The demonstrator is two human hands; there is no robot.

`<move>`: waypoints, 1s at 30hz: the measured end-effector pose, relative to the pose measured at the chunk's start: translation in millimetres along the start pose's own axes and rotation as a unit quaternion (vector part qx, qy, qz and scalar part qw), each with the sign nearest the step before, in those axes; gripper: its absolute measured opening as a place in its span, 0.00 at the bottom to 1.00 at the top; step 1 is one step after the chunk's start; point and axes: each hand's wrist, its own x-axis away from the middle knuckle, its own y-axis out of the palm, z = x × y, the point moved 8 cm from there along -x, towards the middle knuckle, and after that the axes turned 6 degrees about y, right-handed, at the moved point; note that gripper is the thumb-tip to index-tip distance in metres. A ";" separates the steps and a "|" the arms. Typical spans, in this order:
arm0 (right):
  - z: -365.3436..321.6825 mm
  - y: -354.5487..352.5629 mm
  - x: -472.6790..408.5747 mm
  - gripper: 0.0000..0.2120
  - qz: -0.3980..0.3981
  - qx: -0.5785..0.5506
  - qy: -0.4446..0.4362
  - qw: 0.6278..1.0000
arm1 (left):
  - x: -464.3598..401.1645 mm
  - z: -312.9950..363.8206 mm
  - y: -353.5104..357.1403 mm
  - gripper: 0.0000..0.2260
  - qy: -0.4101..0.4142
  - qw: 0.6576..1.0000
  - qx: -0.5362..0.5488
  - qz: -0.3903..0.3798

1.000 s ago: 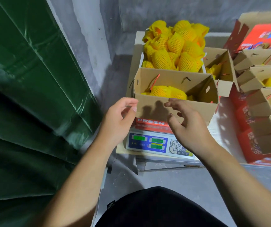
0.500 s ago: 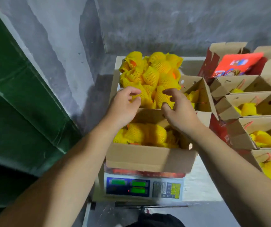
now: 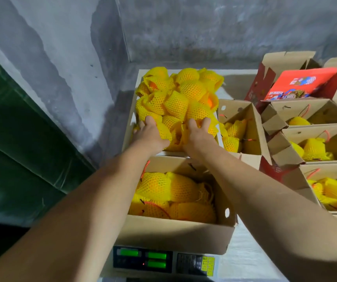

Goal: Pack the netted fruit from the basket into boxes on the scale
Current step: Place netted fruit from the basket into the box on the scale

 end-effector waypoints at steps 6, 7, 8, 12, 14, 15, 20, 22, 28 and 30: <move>8.6 -12.7 12.8 0.28 0.075 -0.076 -0.010 0.994 | 5.5 -2.8 -11.2 0.33 0.003 0.997 0.047 0.061; 7.2 -12.2 14.5 0.29 0.070 -0.085 -0.018 0.994 | 6.2 -3.4 -6.9 0.37 -0.003 0.999 0.037 0.038; 4.3 -12.4 15.6 0.31 0.066 -0.088 -0.026 0.994 | 6.7 -4.3 -2.5 0.42 -0.012 1.000 0.019 0.013; 2.1 -24.6 21.3 0.33 0.103 -0.058 -0.033 0.992 | 2.4 -0.4 -2.6 0.41 0.000 0.998 -0.054 0.016; 1.4 -34.1 27.4 0.34 0.131 -0.067 -0.047 0.988 | 4.0 0.1 -12.5 0.42 0.011 0.998 -0.035 0.058; 0.7 -38.6 31.1 0.34 0.141 -0.082 -0.054 0.985 | 5.6 -1.5 -19.0 0.44 0.010 0.997 -0.020 0.079; -4.6 -60.8 64.4 0.34 0.154 -0.246 -0.064 0.955 | 33.8 -3.9 -55.9 0.42 0.008 0.946 0.280 0.160; -8.2 -70.3 89.3 0.33 0.164 -0.301 -0.083 0.936 | 59.9 -5.5 -72.1 0.39 0.023 0.885 0.424 0.193; -1.8 -58.7 174.5 0.35 0.137 -0.247 -0.139 0.949 | 152.9 -32.9 -54.6 0.34 -0.042 0.730 0.682 0.025; 5.6 -30.7 186.9 0.45 0.047 -0.125 -0.079 0.988 | 179.8 -40.3 -45.3 0.22 -0.030 0.714 0.698 -0.027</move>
